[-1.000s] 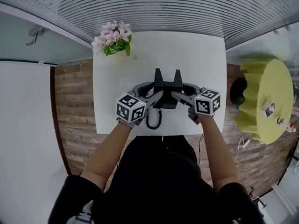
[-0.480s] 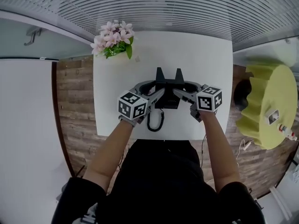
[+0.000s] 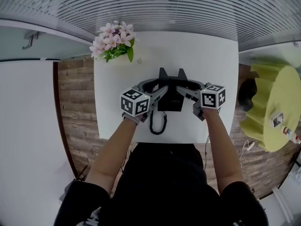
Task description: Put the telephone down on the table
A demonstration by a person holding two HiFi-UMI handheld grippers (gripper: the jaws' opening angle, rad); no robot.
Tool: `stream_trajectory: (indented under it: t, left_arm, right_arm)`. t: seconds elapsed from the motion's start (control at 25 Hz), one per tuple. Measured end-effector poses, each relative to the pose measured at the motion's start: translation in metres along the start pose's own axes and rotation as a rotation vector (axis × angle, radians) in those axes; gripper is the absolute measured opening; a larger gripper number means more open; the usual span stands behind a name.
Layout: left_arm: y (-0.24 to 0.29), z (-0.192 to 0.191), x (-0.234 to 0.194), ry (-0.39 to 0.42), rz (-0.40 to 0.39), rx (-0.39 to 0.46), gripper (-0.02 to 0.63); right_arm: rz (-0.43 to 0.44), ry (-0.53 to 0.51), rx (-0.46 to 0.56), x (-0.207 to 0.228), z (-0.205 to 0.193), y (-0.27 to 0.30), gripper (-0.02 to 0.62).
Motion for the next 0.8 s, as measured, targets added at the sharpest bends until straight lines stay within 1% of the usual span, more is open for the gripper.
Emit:
stream_trajectory:
  t: [0.36, 0.8]
  left_arm:
    - [0.012, -0.001, -0.015, -0.038, -0.012, -0.010, 0.199]
    - [0.013, -0.001, -0.018, -0.059, -0.026, 0.008, 0.204]
  right_arm:
    - [0.019, 0.048, 0.011, 0.016, 0.002, 0.008, 0.212]
    - [0.031, 0.047, 0.016, 0.017, 0.003, 0.010, 0.213]
Point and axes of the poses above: the fingertips, and each gripper's own axes: y forward along the fingers, x to its right, z out of its top, the point moved 4 cm from there along -y, backward along the fingers, and after that the axes turned 7 degrees about -x, right-handed, at the moved point
